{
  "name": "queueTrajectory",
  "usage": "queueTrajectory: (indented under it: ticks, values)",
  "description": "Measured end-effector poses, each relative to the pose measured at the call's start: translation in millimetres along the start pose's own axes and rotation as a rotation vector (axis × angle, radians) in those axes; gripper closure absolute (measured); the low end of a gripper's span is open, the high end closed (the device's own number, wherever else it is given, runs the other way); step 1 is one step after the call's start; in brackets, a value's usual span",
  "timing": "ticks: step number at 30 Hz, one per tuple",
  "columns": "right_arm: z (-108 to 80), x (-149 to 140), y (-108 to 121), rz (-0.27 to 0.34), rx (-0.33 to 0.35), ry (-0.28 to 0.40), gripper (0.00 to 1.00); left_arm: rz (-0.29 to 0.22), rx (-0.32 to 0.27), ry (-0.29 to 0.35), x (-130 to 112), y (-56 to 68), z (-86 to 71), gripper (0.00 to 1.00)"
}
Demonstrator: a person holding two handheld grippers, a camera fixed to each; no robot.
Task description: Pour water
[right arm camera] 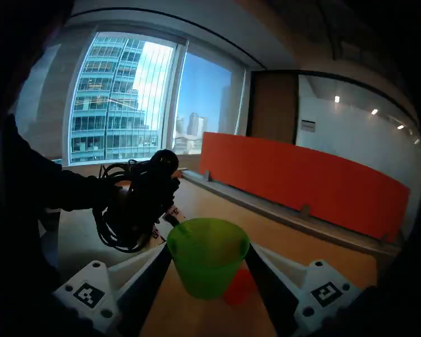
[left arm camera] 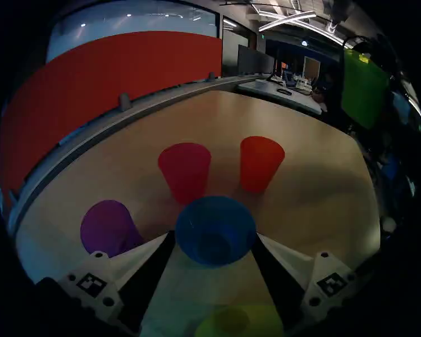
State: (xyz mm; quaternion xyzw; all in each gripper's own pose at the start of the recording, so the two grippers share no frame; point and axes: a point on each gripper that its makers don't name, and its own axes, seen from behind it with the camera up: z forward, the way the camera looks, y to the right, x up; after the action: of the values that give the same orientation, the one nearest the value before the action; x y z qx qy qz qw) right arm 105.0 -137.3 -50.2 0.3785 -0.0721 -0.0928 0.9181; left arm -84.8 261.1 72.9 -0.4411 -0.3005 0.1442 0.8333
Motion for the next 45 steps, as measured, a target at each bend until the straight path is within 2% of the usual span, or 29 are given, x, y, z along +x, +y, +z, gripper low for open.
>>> queueTrajectory:
  ticks: [5, 7, 9, 24, 33, 45]
  values:
    - [-0.5, 0.8, -0.1, -0.001, 0.001, 0.001, 0.08, -0.008, -0.002, 0.001, 1.2, 1.6, 1.0, 0.05]
    - [-0.5, 1.0, -0.6, -0.003, 0.001, 0.001, 0.08, -0.005, -0.005, 0.005, 1.7, 3.1, 0.8, 0.11]
    - [-0.4, 0.9, -1.1, -0.004, 0.002, 0.001, 0.08, -0.002, -0.006, 0.007, 1.8, 4.1, 0.8, 0.13]
    - [-1.1, 0.9, -0.2, 0.001, -0.003, 0.001, 0.08, -0.002, -0.005, 0.020, 4.7, 5.8, -5.2, 0.14]
    - [-1.2, 2.4, -2.1, 0.004, -0.004, 0.002, 0.08, -0.002, 0.006, 0.077, 24.4, 6.4, -26.0, 0.14]
    - [-0.7, 6.2, -5.7, 0.011, -0.002, 0.004, 0.08, -0.010, 0.053, 0.197, 55.6, -2.4, -68.6, 0.14]
